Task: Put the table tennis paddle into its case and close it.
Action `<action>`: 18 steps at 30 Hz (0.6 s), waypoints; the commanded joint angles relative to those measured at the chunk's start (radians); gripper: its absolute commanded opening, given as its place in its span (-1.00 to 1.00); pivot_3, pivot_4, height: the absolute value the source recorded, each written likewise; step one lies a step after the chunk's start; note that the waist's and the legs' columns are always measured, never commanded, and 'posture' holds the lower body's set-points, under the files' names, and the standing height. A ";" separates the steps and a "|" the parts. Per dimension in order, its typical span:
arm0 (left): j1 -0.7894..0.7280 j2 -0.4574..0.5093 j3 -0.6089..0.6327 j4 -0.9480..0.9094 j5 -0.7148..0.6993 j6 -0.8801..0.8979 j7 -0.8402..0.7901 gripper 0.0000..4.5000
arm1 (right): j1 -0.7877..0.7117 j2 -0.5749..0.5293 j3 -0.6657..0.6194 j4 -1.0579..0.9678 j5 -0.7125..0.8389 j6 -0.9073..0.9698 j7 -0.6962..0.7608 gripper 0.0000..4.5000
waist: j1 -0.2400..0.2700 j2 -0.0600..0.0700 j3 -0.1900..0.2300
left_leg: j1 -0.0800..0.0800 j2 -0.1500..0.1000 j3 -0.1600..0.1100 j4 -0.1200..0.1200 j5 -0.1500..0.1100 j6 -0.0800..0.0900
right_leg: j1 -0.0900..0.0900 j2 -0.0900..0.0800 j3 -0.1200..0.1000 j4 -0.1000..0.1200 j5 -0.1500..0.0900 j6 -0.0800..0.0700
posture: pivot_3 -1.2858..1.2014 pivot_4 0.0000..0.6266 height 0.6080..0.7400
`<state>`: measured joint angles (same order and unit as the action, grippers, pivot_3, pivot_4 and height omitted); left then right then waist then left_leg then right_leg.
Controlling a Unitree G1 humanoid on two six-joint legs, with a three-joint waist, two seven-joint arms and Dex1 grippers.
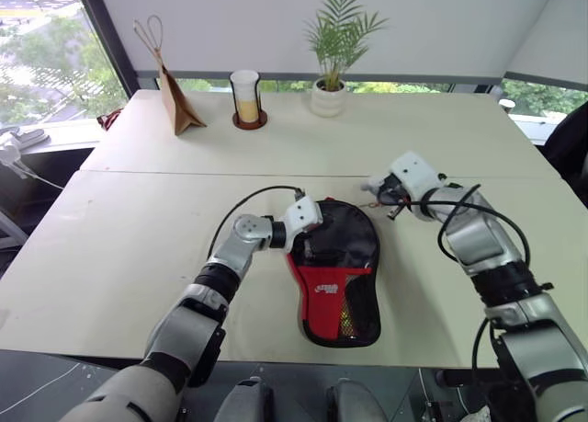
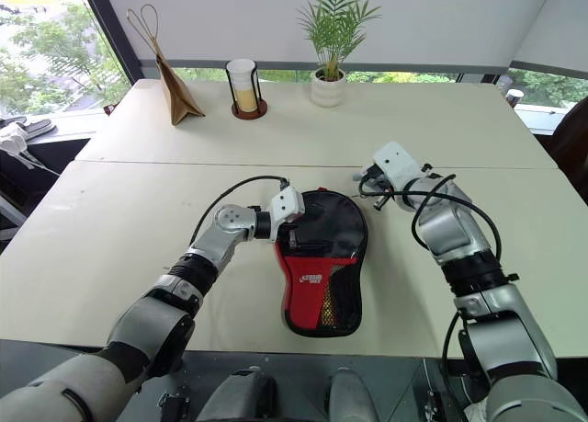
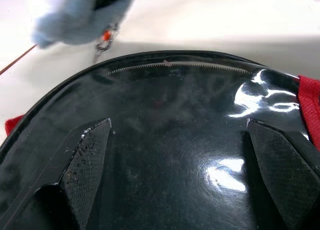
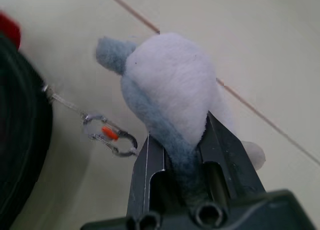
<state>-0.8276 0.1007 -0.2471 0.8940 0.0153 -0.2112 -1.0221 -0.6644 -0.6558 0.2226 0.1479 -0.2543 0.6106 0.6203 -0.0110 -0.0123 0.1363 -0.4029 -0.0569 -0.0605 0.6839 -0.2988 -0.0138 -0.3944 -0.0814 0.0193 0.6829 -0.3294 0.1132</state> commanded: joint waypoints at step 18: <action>0.012 0.040 -0.123 0.157 0.147 0.038 0.100 1.00 | 0.169 -0.207 -0.114 -0.431 0.118 0.318 0.170 -0.99 | 0.004 -0.001 0.000 | 0.013 0.000 -0.002 -0.001 -0.005 0.008 | 0.016 -0.001 0.000 -0.006 0.000 0.000 | 0.03 -0.52 1.00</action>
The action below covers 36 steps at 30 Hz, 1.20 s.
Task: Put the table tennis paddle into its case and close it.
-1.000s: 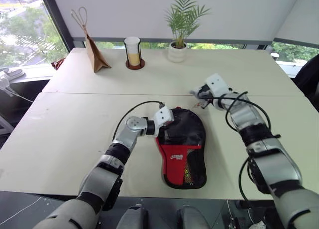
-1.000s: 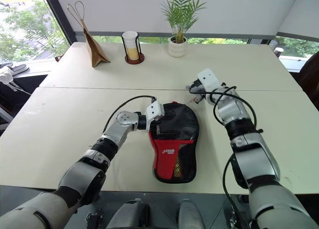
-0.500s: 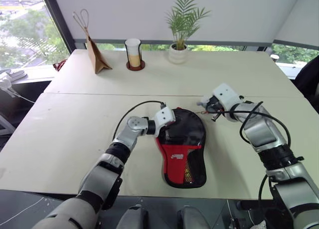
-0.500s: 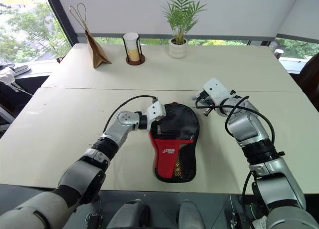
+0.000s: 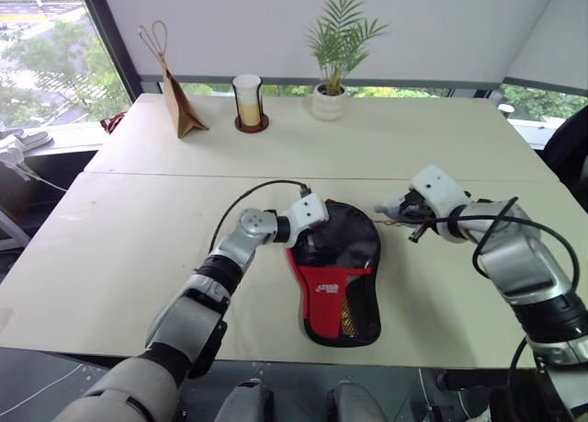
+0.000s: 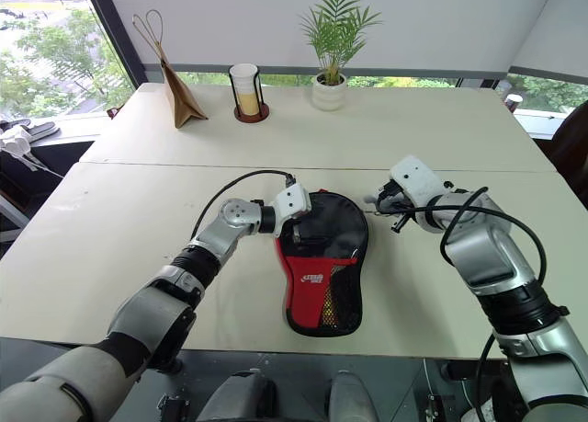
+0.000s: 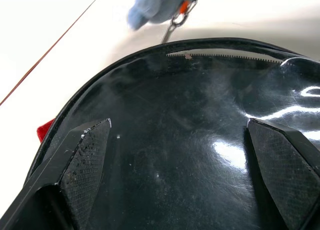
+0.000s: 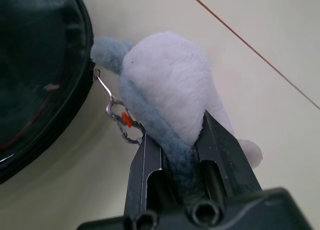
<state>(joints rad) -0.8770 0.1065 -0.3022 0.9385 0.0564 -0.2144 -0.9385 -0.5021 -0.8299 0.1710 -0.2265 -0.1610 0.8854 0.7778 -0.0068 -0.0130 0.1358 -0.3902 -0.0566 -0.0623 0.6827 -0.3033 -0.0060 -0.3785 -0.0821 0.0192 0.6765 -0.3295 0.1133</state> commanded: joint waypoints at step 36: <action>0.072 0.032 -0.091 0.108 0.107 0.051 0.022 1.00 | 0.527 -0.417 -0.264 -0.451 0.447 -0.068 0.355 -0.99 | 0.020 0.000 -0.005 | 0.001 0.001 -0.002 -0.003 -0.003 0.005 | 0.008 0.000 -0.001 -0.016 0.000 0.000 | 0.03 -0.52 1.00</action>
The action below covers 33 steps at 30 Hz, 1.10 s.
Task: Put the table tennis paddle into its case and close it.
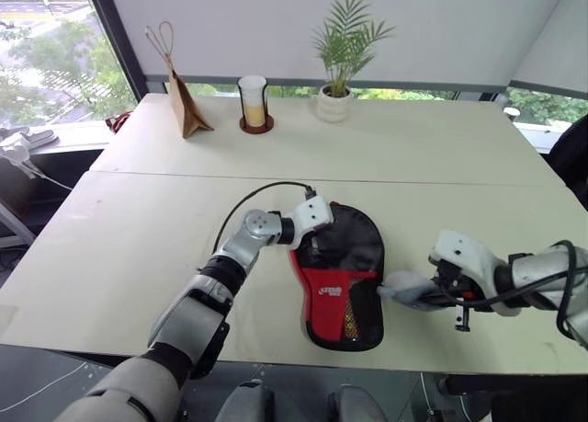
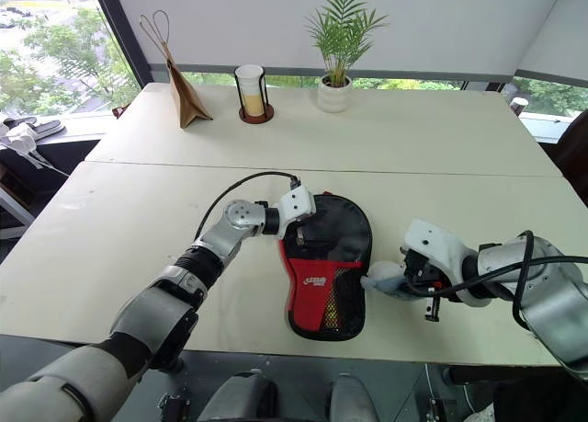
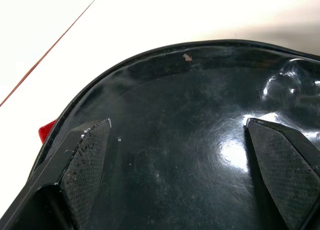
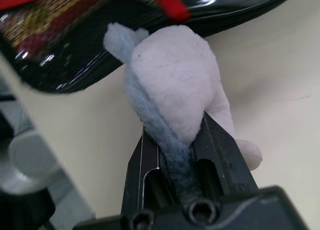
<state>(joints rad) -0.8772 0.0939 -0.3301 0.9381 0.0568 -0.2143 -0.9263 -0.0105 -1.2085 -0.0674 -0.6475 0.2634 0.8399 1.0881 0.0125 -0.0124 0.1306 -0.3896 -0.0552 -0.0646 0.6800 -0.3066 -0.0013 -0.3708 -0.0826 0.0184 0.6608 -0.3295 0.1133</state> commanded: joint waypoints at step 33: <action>0.071 0.044 -0.066 0.111 0.104 0.049 0.023 1.00 | 0.210 -0.092 0.060 -0.116 -0.036 -0.269 0.111 -0.99 | 0.000 -0.007 -0.005 | 0.001 0.001 0.000 -0.001 -0.001 0.002 | 0.004 0.000 0.000 -0.007 0.000 0.000 | 0.03 -0.52 1.00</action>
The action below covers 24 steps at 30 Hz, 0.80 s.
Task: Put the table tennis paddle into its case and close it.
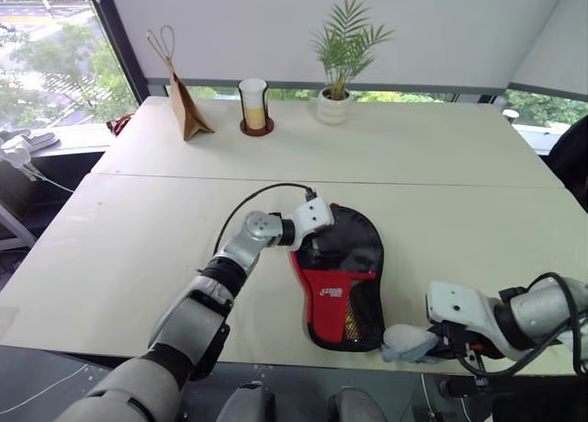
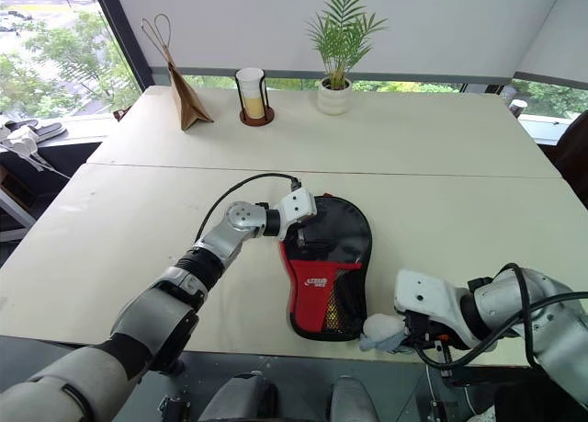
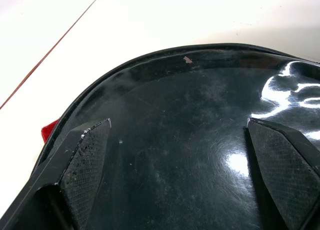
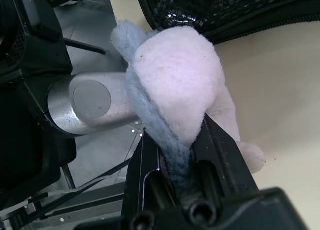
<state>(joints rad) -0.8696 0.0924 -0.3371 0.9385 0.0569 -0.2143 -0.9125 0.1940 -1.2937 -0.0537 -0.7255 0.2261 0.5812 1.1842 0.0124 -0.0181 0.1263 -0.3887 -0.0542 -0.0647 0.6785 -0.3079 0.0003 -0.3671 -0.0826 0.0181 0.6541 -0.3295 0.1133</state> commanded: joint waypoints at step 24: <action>0.059 0.047 -0.052 0.105 0.093 0.035 -0.008 1.00 | 0.009 -0.020 -0.155 0.018 0.017 0.049 0.050 0.99 | 0.000 -0.005 -0.004 | 0.000 0.000 0.000 -0.002 -0.001 0.001 | 0.001 0.000 0.000 -0.005 0.000 0.000 | 0.03 -0.52 1.00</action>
<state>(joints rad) -0.8696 0.0926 -0.3377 0.9389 0.0569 -0.2151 -0.9169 0.2036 -1.2971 -0.1654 -0.7042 0.2259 0.6283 1.2213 0.0122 -0.0232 0.1219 -0.3886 -0.0538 -0.0648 0.6761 -0.3086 0.0011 -0.3660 -0.0831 0.0180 0.6493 -0.3294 0.1132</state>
